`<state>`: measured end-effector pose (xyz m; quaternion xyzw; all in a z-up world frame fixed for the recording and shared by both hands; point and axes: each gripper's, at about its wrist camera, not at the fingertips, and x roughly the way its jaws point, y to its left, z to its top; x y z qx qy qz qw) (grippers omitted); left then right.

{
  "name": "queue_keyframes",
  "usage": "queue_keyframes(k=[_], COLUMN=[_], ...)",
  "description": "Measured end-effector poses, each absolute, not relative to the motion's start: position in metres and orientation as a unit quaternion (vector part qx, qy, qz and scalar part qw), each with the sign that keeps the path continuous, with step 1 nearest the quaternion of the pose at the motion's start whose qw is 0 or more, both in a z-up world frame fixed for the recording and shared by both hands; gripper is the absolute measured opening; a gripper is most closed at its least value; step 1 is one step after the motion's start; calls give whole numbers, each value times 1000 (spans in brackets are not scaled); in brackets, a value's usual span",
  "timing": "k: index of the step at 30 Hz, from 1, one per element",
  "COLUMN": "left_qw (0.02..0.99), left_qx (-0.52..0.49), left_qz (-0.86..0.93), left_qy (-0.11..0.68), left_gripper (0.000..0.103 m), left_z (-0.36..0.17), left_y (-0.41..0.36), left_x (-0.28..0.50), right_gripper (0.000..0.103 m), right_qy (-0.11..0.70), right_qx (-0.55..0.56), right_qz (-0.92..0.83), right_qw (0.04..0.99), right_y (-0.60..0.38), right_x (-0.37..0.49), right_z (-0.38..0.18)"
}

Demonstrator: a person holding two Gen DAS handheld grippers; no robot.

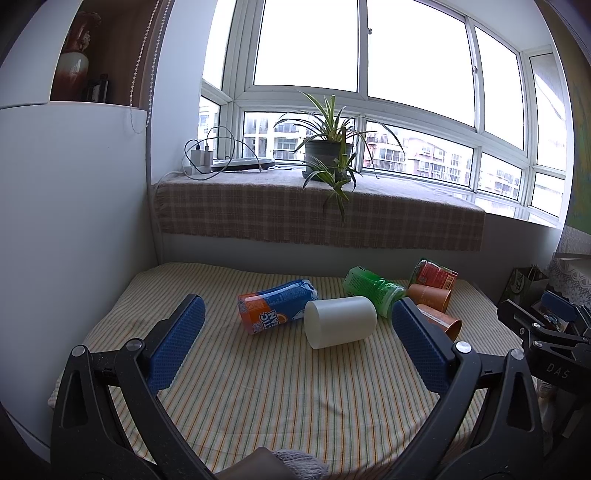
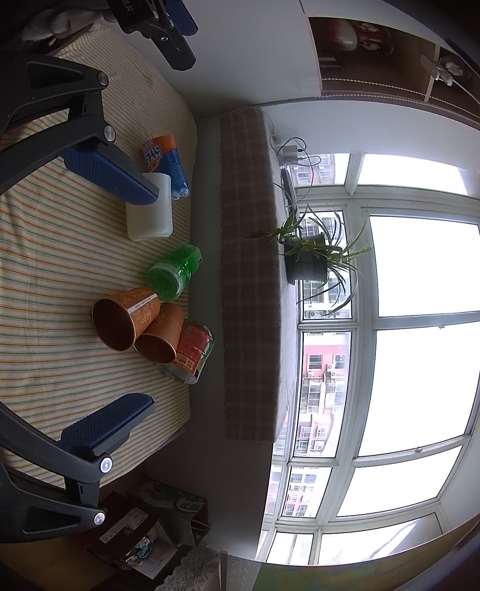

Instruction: Flip cup upright

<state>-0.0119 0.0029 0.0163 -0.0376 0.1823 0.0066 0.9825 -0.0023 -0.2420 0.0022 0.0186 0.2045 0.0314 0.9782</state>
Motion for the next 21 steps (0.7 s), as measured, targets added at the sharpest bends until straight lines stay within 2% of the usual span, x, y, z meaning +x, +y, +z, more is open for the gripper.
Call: queue_keyframes(k=[21], left_qw=[981], left_qx=[-40], left_qz=[14], left_qy=[187], left_gripper=[103], left_z=[14], left_y=[7], left_x=[-6], right_gripper=[103], right_qy=[213], right_qx=[11], right_qz=[49], right_qw=[976], right_y=[-232], right_x=[9], right_z=[-1])
